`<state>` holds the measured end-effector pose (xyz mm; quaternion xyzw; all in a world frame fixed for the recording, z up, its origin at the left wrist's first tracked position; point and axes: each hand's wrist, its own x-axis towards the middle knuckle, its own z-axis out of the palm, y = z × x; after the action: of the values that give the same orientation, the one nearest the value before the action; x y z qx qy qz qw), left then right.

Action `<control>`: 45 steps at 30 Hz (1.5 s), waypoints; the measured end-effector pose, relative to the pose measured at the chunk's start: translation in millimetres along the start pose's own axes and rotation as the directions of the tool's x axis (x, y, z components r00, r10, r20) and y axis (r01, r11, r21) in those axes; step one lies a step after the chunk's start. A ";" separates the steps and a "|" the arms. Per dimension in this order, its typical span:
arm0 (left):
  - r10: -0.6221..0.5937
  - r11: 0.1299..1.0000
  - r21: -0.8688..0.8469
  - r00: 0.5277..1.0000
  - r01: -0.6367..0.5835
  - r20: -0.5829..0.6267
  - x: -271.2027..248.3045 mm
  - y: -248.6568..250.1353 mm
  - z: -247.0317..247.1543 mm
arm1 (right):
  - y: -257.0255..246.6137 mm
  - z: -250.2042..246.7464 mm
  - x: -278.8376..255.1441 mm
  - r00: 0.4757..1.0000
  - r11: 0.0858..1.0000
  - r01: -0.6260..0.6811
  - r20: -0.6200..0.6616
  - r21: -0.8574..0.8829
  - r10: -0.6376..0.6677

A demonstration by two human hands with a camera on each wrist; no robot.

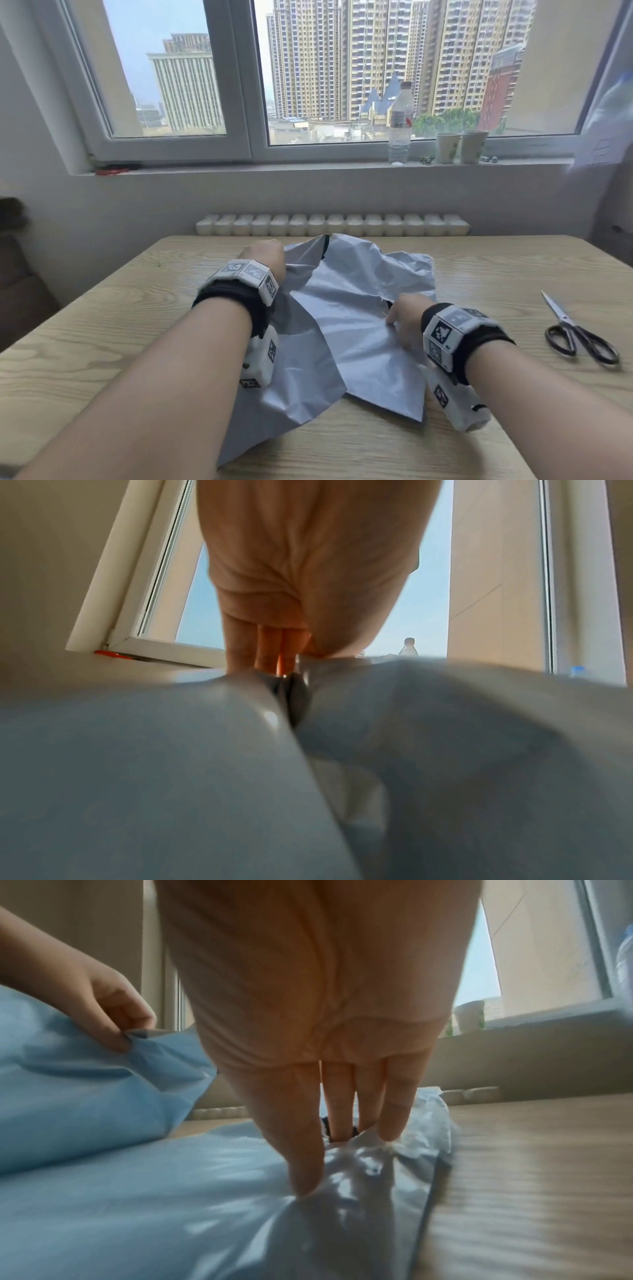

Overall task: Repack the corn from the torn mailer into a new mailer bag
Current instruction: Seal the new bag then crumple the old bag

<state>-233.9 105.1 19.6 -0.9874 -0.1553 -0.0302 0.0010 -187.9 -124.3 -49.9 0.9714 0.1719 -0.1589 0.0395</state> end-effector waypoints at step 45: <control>-0.169 0.861 -0.475 0.983 0.184 0.074 18.8 -106.7 45.3 | -84.6 -37.8 21.4 0.959 0.684 0.208 -0.285 0.699 -0.001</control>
<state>-246.1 212.9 -25.2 -0.9388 -0.2326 -0.0528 -0.2486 -187.0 -33.1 -22.9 0.9087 0.1548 -0.0860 -0.3781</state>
